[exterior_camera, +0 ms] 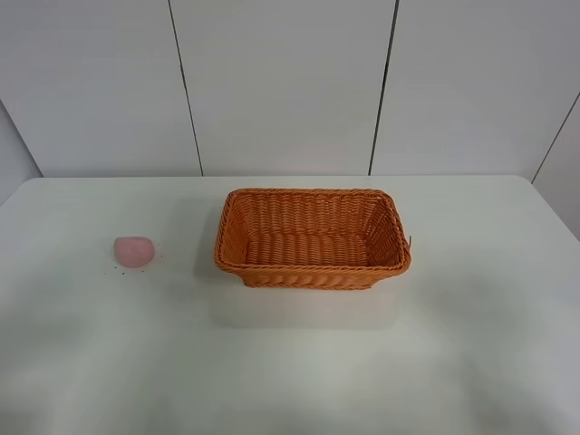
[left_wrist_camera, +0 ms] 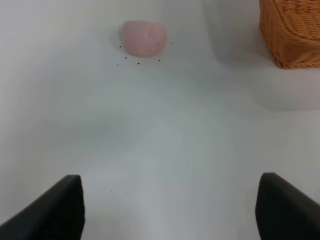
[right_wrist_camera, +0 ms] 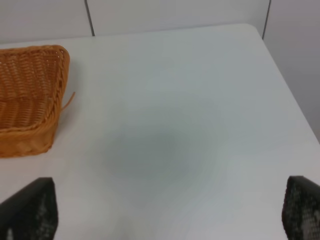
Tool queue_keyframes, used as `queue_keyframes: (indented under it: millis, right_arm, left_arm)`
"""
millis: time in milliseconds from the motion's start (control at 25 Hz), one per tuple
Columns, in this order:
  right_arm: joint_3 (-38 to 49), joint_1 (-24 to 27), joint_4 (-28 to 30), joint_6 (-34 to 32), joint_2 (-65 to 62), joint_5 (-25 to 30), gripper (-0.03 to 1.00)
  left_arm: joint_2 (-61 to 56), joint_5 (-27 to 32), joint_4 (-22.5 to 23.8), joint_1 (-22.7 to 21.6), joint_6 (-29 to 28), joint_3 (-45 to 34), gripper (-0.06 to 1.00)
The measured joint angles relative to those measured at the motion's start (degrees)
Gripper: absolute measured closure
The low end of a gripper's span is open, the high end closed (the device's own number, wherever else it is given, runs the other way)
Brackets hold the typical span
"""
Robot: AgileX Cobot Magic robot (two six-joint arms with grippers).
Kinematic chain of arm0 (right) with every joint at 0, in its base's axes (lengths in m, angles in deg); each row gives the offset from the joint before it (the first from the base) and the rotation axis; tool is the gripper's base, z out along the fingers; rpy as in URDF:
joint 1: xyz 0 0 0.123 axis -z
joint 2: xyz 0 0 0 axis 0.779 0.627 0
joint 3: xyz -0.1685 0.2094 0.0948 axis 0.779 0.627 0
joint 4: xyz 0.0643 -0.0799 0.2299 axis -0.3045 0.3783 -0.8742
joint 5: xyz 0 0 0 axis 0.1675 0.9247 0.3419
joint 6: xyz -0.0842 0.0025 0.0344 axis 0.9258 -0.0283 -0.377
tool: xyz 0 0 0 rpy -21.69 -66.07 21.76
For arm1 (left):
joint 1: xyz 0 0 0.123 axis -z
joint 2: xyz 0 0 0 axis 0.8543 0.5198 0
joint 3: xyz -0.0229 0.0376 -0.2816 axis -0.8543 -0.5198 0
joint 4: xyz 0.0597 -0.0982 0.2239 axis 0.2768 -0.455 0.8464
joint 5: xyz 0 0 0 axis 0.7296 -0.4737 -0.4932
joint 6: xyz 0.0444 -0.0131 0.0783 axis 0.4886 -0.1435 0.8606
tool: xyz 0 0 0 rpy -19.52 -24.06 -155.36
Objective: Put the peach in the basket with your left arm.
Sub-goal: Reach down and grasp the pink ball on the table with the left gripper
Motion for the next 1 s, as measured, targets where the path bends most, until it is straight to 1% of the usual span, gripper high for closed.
queue_keyframes:
  millis: [440, 600, 760, 880, 1000]
  right_arm:
    - [0.0, 0.0, 0.0, 0.0, 0.0, 0.0, 0.27]
    - [0.0, 0.0, 0.0, 0.0, 0.0, 0.0, 0.27]
    - [0.0, 0.0, 0.0, 0.0, 0.0, 0.0, 0.27]
    - [0.0, 0.0, 0.0, 0.0, 0.0, 0.0, 0.27]
    - [0.0, 0.0, 0.0, 0.0, 0.0, 0.0, 0.27]
  left_arm:
    - [0.0, 0.0, 0.0, 0.0, 0.0, 0.0, 0.13]
    - [0.9, -1.1, 0.0, 0.0, 0.0, 2.5, 0.13]
    - [10.3, -1.7, -0.1, 0.0, 0.0, 8.0, 0.13]
    - [21.3, -3.0, -0.1, 0.0, 0.0, 12.6, 0.13]
    - [34.9, -4.5, -0.1, 0.0, 0.0, 17.6, 0.13]
